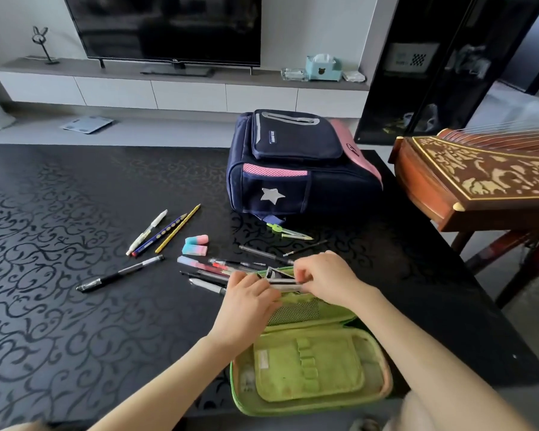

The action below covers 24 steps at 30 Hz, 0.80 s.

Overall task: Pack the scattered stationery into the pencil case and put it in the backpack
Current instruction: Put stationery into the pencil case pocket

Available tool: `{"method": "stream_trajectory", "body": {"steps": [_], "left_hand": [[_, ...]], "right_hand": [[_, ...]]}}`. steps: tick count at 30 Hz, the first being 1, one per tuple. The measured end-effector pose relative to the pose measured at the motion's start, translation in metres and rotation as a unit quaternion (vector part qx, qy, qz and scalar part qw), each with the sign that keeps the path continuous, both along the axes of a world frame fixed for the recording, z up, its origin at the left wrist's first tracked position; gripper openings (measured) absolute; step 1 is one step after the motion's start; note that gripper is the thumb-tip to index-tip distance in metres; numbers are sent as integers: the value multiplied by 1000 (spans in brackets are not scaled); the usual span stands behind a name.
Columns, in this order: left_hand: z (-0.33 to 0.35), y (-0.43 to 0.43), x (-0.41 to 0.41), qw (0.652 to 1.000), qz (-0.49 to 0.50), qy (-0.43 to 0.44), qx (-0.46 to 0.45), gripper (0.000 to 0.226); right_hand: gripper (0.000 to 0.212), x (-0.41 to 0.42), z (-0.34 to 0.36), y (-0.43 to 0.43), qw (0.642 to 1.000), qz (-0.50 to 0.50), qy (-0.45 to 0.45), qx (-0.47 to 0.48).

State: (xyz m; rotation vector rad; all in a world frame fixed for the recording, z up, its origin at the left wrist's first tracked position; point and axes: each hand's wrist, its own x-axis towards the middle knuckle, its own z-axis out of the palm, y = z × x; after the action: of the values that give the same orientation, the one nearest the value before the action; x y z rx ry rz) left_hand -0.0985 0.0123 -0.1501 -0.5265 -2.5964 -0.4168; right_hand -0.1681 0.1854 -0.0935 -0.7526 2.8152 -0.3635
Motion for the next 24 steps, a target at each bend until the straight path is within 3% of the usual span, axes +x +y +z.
{"method": "stream_trajectory", "body": {"steps": [2,5,9,13,15,20,24], "left_hand": [[-1,3,4,999,7,40,-7,20],[-1,8,5,999,17,43,-6,18],[-4,8,2,999,-10,-44,-18,19],[9,8,-2,992,-3,-119,30,15],[19,6,-6,988,-12,-141,63,17],[27,1,-24,978,-28,-208,-11,25],[28,4,-31,964,-30,-264,-29,18]], "right_hand": [[27,-2,-2,6,999,1,-20,50],[17,-2,4,6,993,57,-59,83],[2,2,13,5,989,108,-37,94],[21,9,14,10,991,79,-62,89],[19,12,9,12,996,52,-20,74],[14,11,-12,13,994,-23,60,88],[12,6,-12,11,983,26,110,148]]}}
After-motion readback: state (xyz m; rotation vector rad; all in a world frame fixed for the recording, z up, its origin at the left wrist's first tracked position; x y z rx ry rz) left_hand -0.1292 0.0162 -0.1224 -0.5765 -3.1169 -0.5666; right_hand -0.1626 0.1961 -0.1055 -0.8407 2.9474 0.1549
